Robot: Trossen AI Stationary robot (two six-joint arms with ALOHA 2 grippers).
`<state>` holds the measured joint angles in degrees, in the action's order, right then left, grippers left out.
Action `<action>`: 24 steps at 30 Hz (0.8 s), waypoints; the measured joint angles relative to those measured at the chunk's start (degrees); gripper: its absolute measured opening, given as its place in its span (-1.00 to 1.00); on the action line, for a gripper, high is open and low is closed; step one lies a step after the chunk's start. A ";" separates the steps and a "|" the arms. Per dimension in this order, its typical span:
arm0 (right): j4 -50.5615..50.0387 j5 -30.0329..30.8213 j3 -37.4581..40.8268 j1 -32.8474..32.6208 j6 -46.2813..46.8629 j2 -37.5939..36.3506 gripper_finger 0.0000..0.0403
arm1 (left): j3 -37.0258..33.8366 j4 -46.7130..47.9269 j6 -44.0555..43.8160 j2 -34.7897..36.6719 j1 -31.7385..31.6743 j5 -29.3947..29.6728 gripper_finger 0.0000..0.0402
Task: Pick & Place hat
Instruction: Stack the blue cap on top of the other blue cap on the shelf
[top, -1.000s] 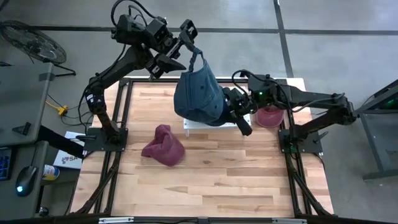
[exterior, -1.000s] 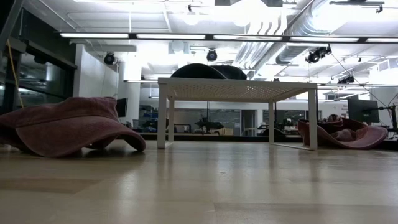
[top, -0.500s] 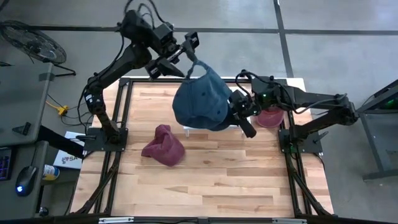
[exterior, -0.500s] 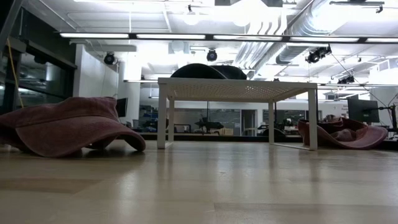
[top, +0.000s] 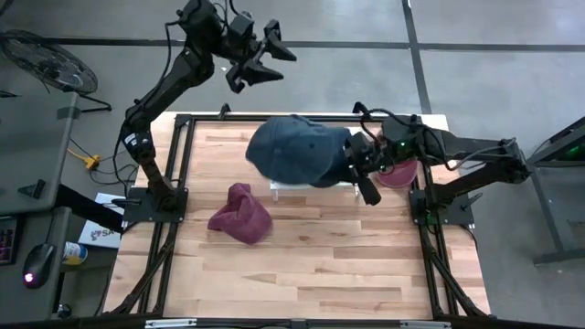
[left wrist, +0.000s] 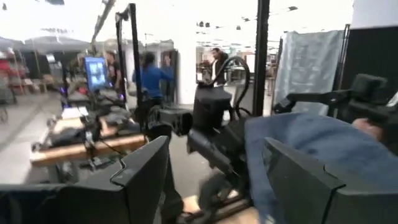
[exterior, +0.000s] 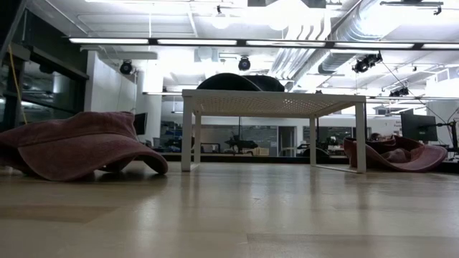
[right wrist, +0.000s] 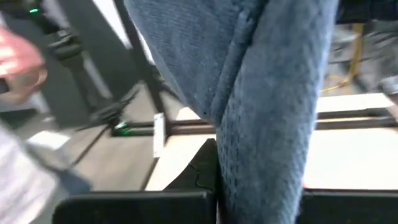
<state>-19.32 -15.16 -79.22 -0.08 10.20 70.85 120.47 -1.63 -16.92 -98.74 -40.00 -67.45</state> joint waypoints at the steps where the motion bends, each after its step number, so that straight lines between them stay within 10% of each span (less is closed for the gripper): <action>1: 0.21 1.82 0.00 0.00 -0.57 -0.37 -0.98 | 0.00 0.06 -1.44 0.00 -0.58 -1.13 0.28; 16: 7.55 29.59 -0.11 0.07 -12.52 -7.85 -0.98 | -0.05 0.98 -7.40 0.28 -0.83 -1.46 0.28; 24: 16.06 34.10 -0.13 0.85 -21.60 -9.51 -0.98 | -0.13 9.47 -11.02 -0.69 5.58 20.89 0.28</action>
<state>-3.26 18.94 -79.35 0.77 -11.39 61.34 120.34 7.84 -27.94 -99.43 -34.42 -46.57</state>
